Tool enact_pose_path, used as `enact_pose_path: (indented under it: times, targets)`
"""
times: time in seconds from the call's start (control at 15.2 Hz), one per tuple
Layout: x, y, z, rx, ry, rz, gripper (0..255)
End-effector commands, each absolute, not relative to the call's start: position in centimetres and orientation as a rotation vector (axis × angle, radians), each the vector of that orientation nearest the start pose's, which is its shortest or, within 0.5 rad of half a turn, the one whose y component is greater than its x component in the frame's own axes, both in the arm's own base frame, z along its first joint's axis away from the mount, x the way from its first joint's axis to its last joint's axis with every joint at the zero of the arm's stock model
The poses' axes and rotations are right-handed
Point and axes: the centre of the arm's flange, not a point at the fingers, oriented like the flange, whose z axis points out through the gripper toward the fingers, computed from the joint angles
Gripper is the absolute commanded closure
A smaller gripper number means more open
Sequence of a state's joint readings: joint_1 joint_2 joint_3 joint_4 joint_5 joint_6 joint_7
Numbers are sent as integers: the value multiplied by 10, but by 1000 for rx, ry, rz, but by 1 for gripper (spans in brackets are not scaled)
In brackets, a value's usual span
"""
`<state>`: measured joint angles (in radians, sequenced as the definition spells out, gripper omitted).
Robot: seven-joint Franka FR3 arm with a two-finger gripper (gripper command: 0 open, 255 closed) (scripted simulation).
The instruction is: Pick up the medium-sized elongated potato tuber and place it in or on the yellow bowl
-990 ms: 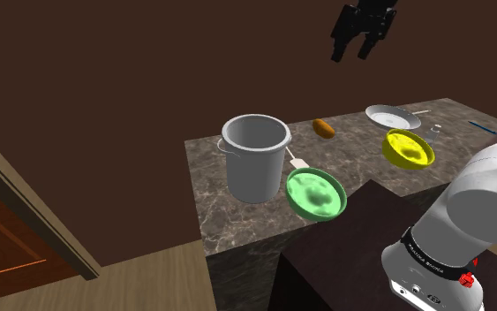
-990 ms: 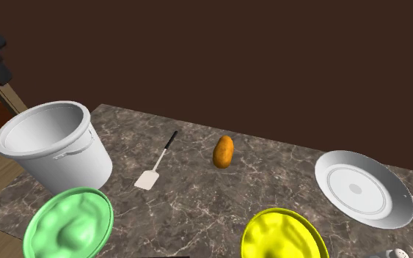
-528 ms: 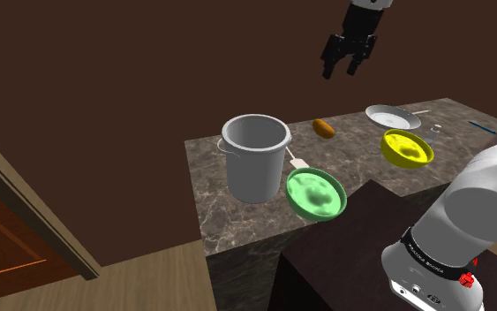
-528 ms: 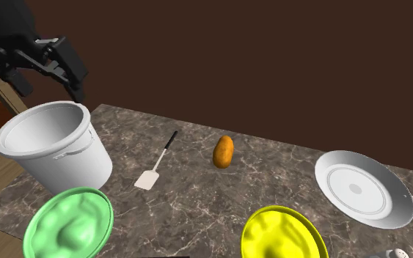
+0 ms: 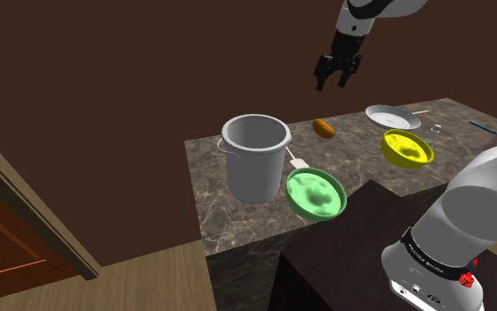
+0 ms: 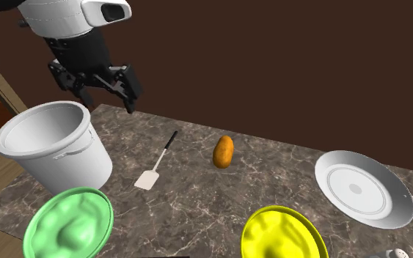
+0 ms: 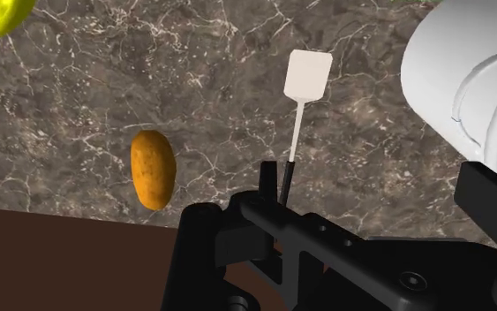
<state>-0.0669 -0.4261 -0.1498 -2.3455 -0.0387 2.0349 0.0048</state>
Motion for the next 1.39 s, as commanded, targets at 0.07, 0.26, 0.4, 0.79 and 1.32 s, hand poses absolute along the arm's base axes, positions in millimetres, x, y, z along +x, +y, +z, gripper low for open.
enact_pose_path:
  times: [0.07, 0.26, 0.4, 0.79, 1.32]
  targets:
    - [443, -126, 474, -3113, 328, -168, 0]
    - [462, -149, 448, -3118, 350, -156, 0]
    - [474, -164, 431, -3121, 364, -148, 0]
    - [510, -212, 378, -3131, 408, -125, 0]
    - [553, -278, 309, -3142, 468, -94, 0]
